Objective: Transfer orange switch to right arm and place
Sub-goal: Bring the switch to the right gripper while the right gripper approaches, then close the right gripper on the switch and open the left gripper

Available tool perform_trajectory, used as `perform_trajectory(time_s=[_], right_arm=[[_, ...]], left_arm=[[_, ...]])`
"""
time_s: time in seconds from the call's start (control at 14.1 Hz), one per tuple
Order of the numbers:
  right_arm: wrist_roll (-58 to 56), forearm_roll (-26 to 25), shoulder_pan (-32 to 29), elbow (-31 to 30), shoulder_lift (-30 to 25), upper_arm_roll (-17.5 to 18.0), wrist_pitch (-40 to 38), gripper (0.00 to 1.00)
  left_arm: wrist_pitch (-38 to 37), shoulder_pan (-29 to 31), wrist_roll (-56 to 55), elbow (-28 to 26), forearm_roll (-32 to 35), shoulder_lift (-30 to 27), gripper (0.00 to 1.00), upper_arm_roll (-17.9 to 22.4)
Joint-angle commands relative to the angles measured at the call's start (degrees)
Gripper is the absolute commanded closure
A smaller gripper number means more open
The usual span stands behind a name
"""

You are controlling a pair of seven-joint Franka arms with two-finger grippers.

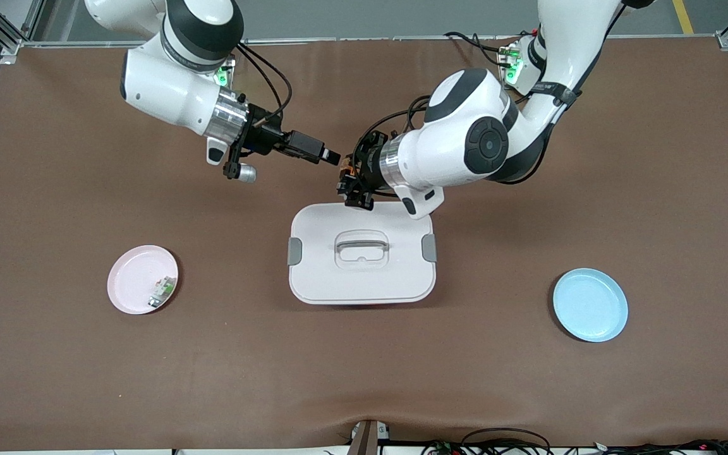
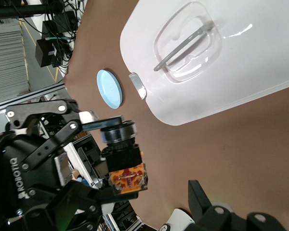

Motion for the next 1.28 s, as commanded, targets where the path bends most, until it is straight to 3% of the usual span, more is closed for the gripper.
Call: perform_trajectory(time_s=[0.0, 1.13, 1.2], right_arm=[[1.93, 2.19, 1.45, 1.18, 1.68, -0.42, 1.65, 0.00], [0.79, 1.14, 5.93, 4.26, 4.76, -0.51, 5.26, 0.00], [0.44, 1.23, 5.84, 4.26, 4.76, -0.51, 5.17, 0.22]], left_arm=[[-0.07, -0.67, -0.98, 1.49, -1.27, 0.20, 1.00, 0.21], [-0.07, -0.84, -0.81, 1.58, -1.53, 0.03, 1.00, 0.12], [-0.07, -0.84, -0.81, 1.58, -1.53, 0.03, 1.00, 0.12]])
